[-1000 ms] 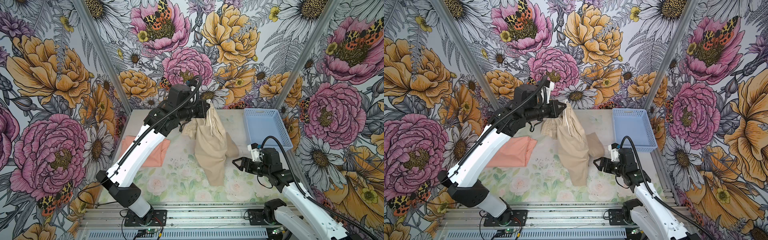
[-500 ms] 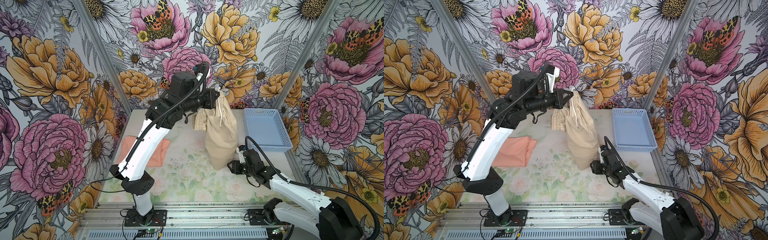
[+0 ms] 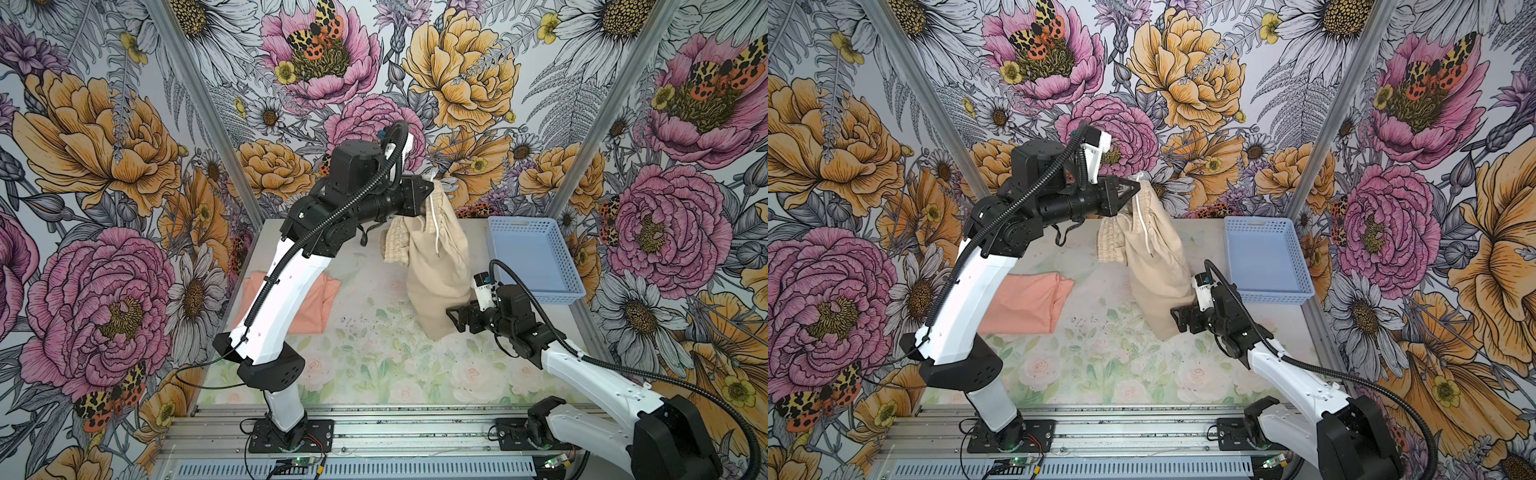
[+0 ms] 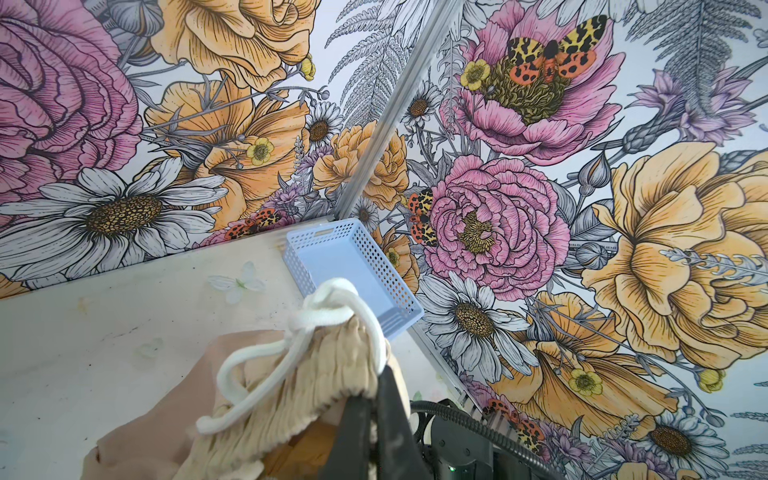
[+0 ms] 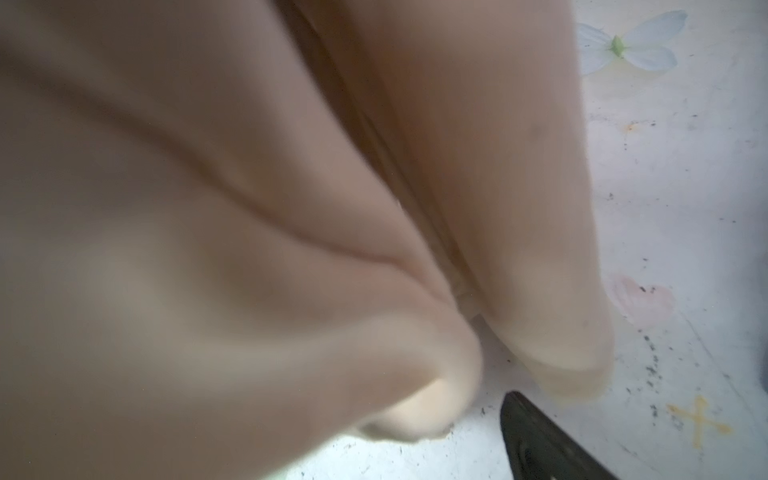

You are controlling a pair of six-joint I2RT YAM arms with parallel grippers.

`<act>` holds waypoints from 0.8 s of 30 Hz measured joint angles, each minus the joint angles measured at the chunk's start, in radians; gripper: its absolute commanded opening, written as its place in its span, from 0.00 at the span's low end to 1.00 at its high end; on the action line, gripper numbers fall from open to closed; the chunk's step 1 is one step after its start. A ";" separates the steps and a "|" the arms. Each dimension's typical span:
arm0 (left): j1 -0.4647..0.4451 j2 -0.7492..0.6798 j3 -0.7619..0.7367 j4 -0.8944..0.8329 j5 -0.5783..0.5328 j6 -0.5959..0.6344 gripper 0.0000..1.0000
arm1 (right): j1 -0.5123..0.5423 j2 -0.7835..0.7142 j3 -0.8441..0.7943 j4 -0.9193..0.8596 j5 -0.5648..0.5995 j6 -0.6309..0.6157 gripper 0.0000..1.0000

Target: Fold and stack the mixed laundry pile

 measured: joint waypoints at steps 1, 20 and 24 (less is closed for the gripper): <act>0.003 -0.006 0.000 0.000 0.006 0.000 0.00 | -0.005 0.032 0.007 0.015 -0.012 -0.006 0.91; 0.032 -0.049 -0.030 0.000 0.043 0.000 0.00 | 0.063 0.252 0.129 0.286 -0.252 0.030 0.19; 0.049 -0.059 -0.045 0.000 0.043 0.000 0.00 | 0.060 0.241 0.133 0.251 -0.216 0.018 0.00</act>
